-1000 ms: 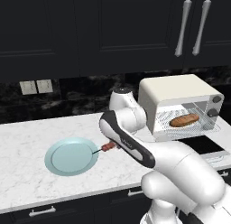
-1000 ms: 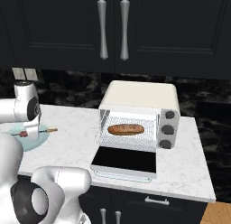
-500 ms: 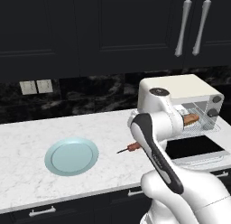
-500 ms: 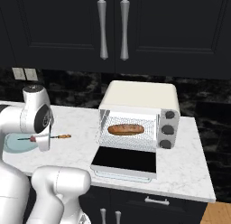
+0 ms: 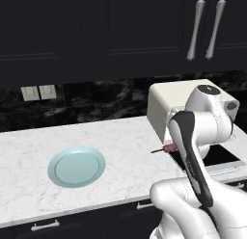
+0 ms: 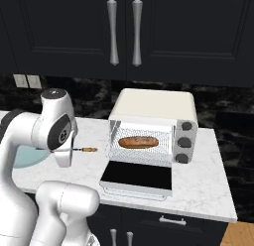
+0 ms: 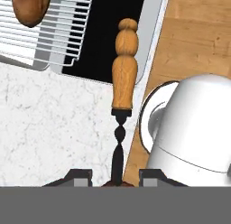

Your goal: Pick up the kebab skewer and baguette bread, and place them inside the toaster oven. Close the toaster oven door and start by setting the timer.

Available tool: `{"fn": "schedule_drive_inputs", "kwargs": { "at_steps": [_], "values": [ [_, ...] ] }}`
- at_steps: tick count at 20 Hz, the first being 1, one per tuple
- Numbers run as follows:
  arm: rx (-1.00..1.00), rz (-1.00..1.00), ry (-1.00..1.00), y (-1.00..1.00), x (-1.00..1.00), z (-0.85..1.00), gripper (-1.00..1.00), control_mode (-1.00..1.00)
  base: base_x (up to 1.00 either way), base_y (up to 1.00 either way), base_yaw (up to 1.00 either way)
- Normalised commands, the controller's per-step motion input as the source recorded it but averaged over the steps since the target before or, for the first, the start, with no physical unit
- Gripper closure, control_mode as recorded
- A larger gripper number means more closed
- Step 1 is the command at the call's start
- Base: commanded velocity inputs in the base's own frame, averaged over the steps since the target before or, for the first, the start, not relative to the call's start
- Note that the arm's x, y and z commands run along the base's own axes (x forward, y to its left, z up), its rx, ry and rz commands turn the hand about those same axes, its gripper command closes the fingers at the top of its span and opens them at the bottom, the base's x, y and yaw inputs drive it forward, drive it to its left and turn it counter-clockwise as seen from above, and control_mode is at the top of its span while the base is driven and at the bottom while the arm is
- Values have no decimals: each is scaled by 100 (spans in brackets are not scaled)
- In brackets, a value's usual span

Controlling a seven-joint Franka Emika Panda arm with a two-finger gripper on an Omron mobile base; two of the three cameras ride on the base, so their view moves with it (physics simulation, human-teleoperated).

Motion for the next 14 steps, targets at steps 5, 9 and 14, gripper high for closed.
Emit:
{"fn": "schedule_drive_inputs", "kwargs": {
  "at_steps": [5,9,14],
  "values": [
    [0,-10,-2,-81,-18,28,100,-100,0,0,0],
    [0,-6,-5,-89,-11,17,100,-100,0,0,0],
    [0,-2,-6,-88,-2,7,100,-100,0,0,0]
  ]
}}
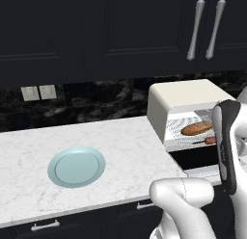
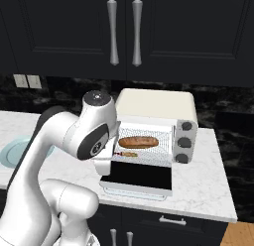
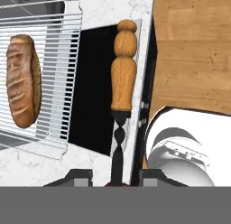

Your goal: Pick up the kebab skewer and baguette bread, and place them inside the toaster oven. Close the toaster oven door and start by setting the timer.

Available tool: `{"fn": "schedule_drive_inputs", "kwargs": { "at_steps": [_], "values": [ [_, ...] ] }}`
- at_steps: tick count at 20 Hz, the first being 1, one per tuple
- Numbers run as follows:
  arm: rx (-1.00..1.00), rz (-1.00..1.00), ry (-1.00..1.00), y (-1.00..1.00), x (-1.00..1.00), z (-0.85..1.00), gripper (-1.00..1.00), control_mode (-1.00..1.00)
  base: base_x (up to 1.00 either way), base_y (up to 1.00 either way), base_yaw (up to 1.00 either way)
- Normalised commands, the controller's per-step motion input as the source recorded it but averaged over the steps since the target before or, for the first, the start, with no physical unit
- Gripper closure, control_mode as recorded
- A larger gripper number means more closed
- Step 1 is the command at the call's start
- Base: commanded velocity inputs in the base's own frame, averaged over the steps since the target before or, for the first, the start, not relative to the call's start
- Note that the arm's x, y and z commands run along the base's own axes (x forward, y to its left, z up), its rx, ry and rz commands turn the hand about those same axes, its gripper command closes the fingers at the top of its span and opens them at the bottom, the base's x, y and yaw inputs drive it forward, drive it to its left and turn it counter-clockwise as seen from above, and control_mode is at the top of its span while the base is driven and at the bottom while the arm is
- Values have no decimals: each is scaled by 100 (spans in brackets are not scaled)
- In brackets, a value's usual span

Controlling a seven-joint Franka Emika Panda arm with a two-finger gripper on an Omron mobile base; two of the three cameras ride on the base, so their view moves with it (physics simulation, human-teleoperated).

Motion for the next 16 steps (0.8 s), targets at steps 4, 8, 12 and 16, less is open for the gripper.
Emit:
{"fn": "schedule_drive_inputs", "kwargs": {
  "at_steps": [4,8,12,16],
  "values": [
    [0,0,-10,-71,15,0,100,-100,0,0,0],
    [0,0,-3,-47,47,0,100,-100,0,0,0],
    [0,0,0,-10,54,0,100,-100,0,0,0],
    [0,0,0,-5,58,-25,100,-100,0,0,0]
  ]
}}
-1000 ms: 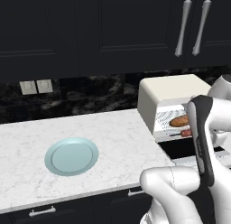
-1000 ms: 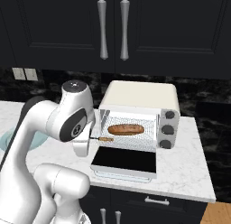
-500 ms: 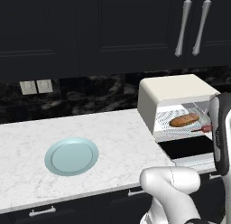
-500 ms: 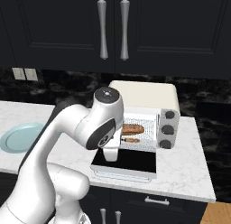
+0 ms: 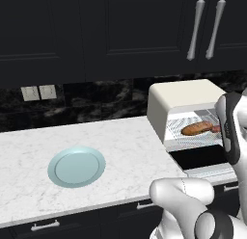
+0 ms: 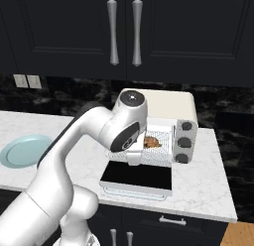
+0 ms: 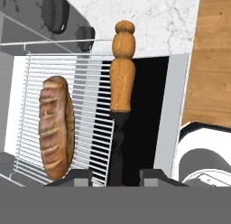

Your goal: Pick up the kebab skewer and baguette bread, and place them inside the toaster oven. Close the toaster oven door and start by setting the timer.

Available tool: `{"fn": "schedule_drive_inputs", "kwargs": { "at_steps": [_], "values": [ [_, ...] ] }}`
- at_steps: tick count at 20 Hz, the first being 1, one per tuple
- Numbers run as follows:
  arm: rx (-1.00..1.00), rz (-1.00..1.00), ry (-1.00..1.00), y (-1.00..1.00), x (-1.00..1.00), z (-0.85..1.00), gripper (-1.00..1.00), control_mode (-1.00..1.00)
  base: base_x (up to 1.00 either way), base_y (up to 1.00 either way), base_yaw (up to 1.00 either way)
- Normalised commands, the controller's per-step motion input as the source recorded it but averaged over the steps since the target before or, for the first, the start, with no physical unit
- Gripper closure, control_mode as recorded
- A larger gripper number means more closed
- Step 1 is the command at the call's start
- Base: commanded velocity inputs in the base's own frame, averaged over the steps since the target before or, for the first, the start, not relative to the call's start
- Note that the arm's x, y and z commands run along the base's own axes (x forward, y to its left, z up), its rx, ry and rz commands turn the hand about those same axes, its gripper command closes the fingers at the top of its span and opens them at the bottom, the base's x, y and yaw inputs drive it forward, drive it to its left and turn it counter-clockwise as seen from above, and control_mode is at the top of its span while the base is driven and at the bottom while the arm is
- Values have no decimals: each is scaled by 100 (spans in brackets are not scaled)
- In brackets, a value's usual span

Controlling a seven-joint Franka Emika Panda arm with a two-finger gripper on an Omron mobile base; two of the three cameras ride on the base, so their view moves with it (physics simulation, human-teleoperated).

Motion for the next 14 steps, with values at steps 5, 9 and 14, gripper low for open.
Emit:
{"fn": "schedule_drive_inputs", "kwargs": {
  "at_steps": [5,9,14],
  "values": [
    [0,2,1,-15,22,-51,100,-100,0,0,0],
    [0,0,1,-8,2,-40,100,-100,0,0,0],
    [0,0,4,-3,11,-28,100,-100,0,0,0]
  ]
}}
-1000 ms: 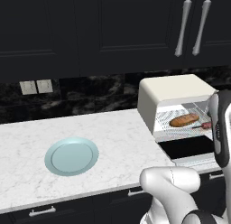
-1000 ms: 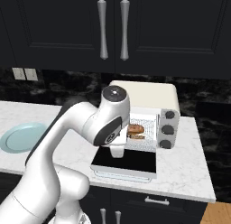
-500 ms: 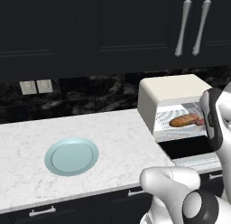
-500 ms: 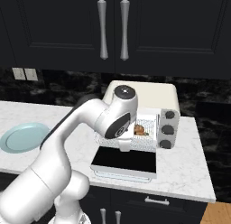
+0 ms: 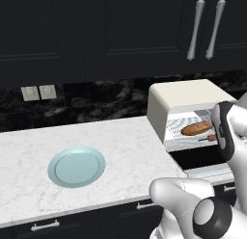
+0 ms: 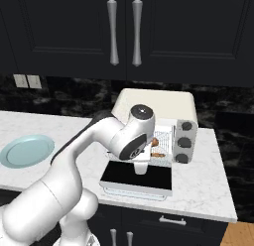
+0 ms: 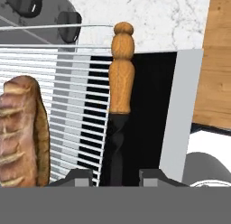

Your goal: Pick up the kebab skewer and baguette bread, and place them inside the toaster oven. Close the toaster oven door and start by setting the timer.

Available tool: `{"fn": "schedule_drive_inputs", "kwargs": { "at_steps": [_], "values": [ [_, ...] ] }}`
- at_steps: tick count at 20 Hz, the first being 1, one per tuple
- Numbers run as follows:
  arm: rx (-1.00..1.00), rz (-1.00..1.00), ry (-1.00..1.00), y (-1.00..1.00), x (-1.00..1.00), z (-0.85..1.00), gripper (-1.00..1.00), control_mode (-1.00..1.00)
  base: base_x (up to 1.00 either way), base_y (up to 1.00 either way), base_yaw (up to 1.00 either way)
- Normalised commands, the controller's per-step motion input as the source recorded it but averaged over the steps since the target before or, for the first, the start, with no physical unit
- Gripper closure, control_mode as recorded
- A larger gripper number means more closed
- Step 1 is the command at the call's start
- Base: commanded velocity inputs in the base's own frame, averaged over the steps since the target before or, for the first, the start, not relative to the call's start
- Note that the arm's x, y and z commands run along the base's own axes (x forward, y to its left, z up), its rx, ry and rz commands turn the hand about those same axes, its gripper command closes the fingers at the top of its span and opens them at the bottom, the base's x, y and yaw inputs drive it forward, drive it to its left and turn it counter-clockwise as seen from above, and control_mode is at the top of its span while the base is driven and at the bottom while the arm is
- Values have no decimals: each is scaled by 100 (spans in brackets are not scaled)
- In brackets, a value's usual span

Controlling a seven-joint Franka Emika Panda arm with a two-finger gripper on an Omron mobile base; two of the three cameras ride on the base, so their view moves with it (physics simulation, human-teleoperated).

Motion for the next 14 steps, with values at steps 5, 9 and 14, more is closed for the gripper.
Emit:
{"fn": "schedule_drive_inputs", "kwargs": {
  "at_steps": [5,9,14],
  "values": [
    [0,0,7,-6,38,-10,100,-100,0,0,0],
    [3,0,1,-21,36,0,100,-100,0,0,0],
    [1,0,1,-14,39,-1,100,-100,0,0,0]
  ]
}}
